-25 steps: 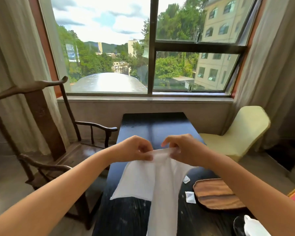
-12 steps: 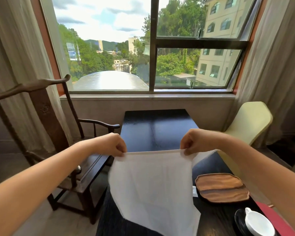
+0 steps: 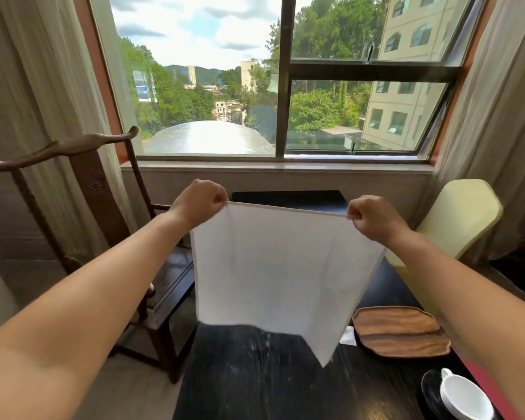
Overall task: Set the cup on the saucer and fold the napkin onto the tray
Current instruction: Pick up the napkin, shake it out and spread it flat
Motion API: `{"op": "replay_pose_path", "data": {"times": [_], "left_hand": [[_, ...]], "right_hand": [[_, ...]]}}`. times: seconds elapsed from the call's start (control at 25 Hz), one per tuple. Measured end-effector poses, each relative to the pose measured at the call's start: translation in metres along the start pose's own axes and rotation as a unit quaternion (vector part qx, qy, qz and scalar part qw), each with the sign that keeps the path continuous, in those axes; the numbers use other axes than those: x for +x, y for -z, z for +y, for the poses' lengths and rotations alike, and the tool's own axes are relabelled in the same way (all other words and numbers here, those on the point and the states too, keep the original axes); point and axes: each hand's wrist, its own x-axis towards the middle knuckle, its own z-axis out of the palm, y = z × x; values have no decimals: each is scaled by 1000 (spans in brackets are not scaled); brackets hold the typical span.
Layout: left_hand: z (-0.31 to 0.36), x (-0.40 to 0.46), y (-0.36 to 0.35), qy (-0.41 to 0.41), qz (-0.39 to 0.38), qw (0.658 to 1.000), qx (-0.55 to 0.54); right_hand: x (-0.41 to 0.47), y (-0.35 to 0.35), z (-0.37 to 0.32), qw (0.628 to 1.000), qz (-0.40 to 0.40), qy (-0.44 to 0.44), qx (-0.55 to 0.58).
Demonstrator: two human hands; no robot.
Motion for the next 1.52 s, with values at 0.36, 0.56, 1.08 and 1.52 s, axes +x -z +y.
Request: {"op": "replay_pose_path", "data": {"times": [0.36, 0.56, 1.08, 1.52], "left_hand": [[-33, -184, -103, 64, -52, 996, -20], [-15, -293, -172, 138, -166, 976, -36], [45, -495, -280, 235, -165, 956, -63], [58, -558, -287, 203, -47, 974, -90]], "right_hand": [[-134, -98, -5, 994, -91, 21, 51], [-235, -161, -1, 982, -184, 2, 30], [-456, -268, 19, 977, -201, -7, 72], [-522, -262, 14, 991, -114, 9, 75]]}}
